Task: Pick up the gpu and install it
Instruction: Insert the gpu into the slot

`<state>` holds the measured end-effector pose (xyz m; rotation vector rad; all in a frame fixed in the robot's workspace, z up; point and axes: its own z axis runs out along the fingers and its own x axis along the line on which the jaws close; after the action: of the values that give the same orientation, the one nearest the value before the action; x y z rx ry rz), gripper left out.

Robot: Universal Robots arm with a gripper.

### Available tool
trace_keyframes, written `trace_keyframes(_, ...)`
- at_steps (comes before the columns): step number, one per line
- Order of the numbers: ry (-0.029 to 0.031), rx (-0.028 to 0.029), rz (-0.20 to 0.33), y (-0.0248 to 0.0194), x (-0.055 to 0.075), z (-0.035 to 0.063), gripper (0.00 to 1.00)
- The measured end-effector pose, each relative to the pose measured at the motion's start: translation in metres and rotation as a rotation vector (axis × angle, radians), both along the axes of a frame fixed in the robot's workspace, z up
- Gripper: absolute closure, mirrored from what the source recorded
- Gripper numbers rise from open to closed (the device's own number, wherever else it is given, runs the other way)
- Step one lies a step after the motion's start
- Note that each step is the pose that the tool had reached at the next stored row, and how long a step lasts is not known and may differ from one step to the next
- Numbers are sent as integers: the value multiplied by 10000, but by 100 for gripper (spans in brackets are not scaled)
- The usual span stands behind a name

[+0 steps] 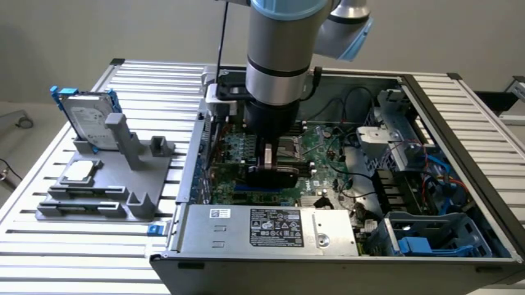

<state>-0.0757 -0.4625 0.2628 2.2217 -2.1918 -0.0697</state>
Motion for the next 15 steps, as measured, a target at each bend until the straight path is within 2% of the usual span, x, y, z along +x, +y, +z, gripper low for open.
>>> trace_keyframes(15, 21, 14, 70, 0, 0, -41, 73)
